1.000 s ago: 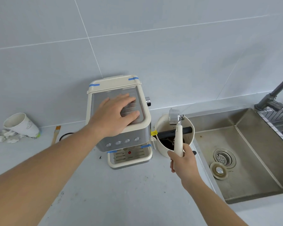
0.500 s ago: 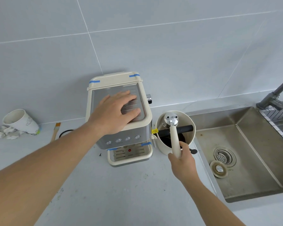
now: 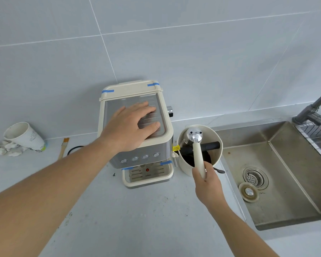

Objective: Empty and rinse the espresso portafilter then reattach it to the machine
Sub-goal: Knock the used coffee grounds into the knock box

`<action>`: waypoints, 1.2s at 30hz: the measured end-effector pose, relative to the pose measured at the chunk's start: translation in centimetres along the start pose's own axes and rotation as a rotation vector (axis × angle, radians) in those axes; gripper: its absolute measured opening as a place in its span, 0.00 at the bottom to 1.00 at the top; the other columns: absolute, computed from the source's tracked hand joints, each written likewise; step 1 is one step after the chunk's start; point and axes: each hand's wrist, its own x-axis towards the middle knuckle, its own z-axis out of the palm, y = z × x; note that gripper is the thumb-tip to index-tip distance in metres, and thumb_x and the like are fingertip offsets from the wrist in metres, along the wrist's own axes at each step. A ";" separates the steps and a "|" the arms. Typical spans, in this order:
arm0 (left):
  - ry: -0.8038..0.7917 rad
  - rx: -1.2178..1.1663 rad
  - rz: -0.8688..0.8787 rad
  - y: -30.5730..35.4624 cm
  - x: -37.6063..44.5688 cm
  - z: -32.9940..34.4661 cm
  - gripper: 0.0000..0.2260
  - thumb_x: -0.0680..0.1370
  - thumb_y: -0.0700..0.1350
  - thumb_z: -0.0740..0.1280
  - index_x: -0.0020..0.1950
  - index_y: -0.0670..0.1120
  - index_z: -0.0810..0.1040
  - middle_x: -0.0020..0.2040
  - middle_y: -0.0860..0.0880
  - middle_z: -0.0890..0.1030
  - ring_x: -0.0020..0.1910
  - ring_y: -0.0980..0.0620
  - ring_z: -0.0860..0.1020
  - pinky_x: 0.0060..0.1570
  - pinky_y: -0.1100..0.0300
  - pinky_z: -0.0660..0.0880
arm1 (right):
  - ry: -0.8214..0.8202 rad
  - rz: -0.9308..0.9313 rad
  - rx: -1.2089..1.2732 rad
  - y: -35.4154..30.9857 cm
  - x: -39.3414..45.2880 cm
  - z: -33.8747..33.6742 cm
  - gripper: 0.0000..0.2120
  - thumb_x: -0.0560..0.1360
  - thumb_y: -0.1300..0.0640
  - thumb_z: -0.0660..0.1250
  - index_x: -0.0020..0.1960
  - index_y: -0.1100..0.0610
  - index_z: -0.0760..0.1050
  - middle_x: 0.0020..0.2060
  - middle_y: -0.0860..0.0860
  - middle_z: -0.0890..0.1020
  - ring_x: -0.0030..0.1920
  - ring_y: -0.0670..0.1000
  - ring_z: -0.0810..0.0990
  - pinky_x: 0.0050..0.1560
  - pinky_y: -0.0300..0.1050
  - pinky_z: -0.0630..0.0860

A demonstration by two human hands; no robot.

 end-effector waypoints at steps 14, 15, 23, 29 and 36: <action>0.008 0.009 0.007 -0.1 0.0 0.1 0.24 0.77 0.64 0.58 0.73 0.59 0.68 0.77 0.56 0.64 0.75 0.56 0.61 0.76 0.49 0.52 | -0.018 -0.019 -0.010 0.2 0.2 0.0 0.07 0.81 0.52 0.59 0.57 0.53 0.68 0.39 0.52 0.73 0.32 0.48 0.71 0.29 0.39 0.71; 0.009 0.007 0.008 -0.1 0.1 0.1 0.24 0.77 0.64 0.58 0.73 0.59 0.68 0.77 0.56 0.64 0.76 0.56 0.61 0.76 0.49 0.52 | -0.027 -0.013 -0.004 0.1 0.3 0.0 0.07 0.81 0.52 0.59 0.56 0.54 0.68 0.39 0.52 0.73 0.32 0.49 0.71 0.29 0.41 0.71; 0.017 -0.012 -0.003 -0.2 0.0 0.1 0.24 0.77 0.63 0.59 0.72 0.59 0.68 0.77 0.56 0.65 0.76 0.58 0.60 0.76 0.51 0.51 | -0.055 0.090 0.040 -0.4 0.7 -0.5 0.13 0.77 0.49 0.66 0.57 0.51 0.67 0.43 0.57 0.78 0.33 0.53 0.78 0.29 0.43 0.76; 0.022 -0.012 -0.006 0.0 0.0 0.1 0.23 0.77 0.62 0.60 0.72 0.59 0.69 0.77 0.55 0.65 0.75 0.57 0.61 0.75 0.52 0.52 | -0.044 0.177 0.101 -1.3 1.0 -0.8 0.11 0.76 0.54 0.68 0.56 0.55 0.70 0.44 0.56 0.76 0.37 0.52 0.78 0.32 0.46 0.82; 0.010 -0.009 -0.010 0.0 0.0 0.0 0.24 0.77 0.63 0.59 0.73 0.59 0.68 0.77 0.56 0.64 0.76 0.57 0.60 0.76 0.51 0.50 | -0.033 0.252 0.354 -2.8 0.3 -1.1 0.11 0.77 0.58 0.69 0.58 0.59 0.73 0.44 0.58 0.75 0.38 0.54 0.77 0.35 0.50 0.83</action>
